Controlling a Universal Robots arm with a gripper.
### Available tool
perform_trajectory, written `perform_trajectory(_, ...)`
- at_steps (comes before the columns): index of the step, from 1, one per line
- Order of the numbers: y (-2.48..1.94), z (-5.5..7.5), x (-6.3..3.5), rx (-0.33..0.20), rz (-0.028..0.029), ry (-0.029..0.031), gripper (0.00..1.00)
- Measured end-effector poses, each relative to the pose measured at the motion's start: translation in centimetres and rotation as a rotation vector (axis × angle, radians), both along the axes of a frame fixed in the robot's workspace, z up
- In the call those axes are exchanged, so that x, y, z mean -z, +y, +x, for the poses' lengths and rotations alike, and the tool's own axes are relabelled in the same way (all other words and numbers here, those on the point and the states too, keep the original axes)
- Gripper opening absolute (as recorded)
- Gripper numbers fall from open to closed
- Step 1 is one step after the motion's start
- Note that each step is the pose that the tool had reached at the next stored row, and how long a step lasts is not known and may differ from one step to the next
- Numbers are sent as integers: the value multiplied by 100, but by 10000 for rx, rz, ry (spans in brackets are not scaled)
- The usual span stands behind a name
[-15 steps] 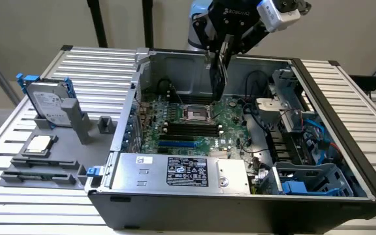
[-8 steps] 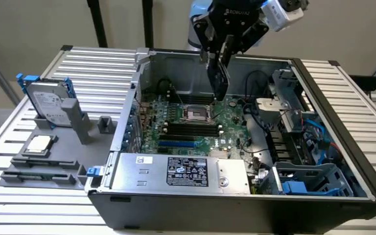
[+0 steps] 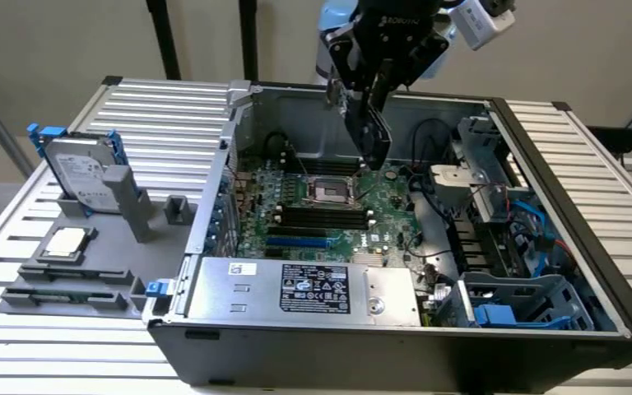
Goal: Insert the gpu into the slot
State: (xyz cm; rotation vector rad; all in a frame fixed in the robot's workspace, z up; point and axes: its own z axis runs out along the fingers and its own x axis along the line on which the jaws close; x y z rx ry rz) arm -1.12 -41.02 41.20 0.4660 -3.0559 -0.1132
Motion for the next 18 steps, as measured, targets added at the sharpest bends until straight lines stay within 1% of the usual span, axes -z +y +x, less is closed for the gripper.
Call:
perform_trajectory(9,0,0,0,-1630,0,-37,26)
perform_trajectory(18,0,0,0,-3272,-1,-90,26)
